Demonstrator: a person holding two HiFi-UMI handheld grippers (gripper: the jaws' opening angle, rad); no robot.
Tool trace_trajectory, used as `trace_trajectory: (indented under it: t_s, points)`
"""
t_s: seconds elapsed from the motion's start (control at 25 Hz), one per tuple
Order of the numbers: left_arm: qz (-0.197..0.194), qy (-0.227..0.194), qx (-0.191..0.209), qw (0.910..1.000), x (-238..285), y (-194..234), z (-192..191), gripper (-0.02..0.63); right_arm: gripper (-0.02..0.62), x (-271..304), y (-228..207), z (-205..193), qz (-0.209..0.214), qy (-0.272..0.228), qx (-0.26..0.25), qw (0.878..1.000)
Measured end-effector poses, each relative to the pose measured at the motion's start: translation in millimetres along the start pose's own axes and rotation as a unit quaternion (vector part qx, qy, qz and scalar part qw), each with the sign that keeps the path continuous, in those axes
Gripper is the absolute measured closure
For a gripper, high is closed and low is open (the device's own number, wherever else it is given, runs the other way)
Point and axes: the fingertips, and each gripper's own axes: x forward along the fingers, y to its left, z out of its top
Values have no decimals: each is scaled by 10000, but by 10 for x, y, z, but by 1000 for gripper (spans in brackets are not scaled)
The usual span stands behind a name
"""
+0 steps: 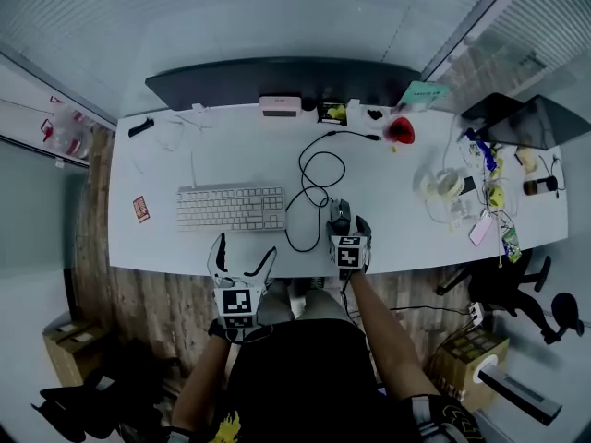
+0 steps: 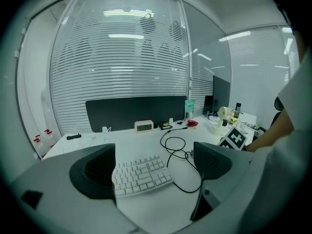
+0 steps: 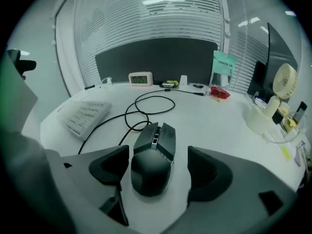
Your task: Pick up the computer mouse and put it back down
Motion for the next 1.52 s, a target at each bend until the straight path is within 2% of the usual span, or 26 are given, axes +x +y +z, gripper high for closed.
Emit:
trace_trajectory:
  t_s: [0.12,0.24,0.32,0.44,0.68,0.84,0.96,1.04,1.12,1.2,1.32,1.44,1.52]
  points:
    - [-33,-39,74,10000,45,56,34,104,230,87,-8,-72,-49,145,55,9999]
    - [-96,-23,34,9999,68,65,35,104,248,105,56,-97,75,237,-39,9997]
    - [-128,-38,44,9999,76,79,64,104,291,109,82,-103,109,283,-30,9995]
    - [-160,-145,82,9997,88,111,149,104,296,52,37,-53,-22,203,152,9997]
    - [-251,-437,2,9987,74,179,502,104,297,-418,21,441,-22,-471,205,9987]
    - [-171,-872,88,9960,69,267,835,104,298,-993,7,1146,199,-1341,319,9903]
    - [-197,-1356,-47,9906,-11,311,1373,104,298,-1720,89,2055,458,-2301,-86,9721]
    - [-196,-1786,-82,9837,-52,355,1838,104,298,-2265,147,2752,513,-3075,-502,9488]
    - [-217,-2259,-87,9739,-183,350,2269,106,296,-2807,206,3264,526,-3755,-700,9227]
    - [-227,-2582,95,9658,-358,339,2603,105,296,-3280,259,3584,483,-4278,-787,8992]
    - [-174,-3050,324,9517,-556,390,3085,106,297,-3796,319,3925,472,-4809,-888,8710]
    - [-125,-3398,471,9392,-744,424,3452,107,296,-4140,344,4112,437,-5137,-1051,8504]
    - [-113,-3562,575,9326,-877,433,3618,115,296,-4284,349,4168,369,-5277,-1136,8410]
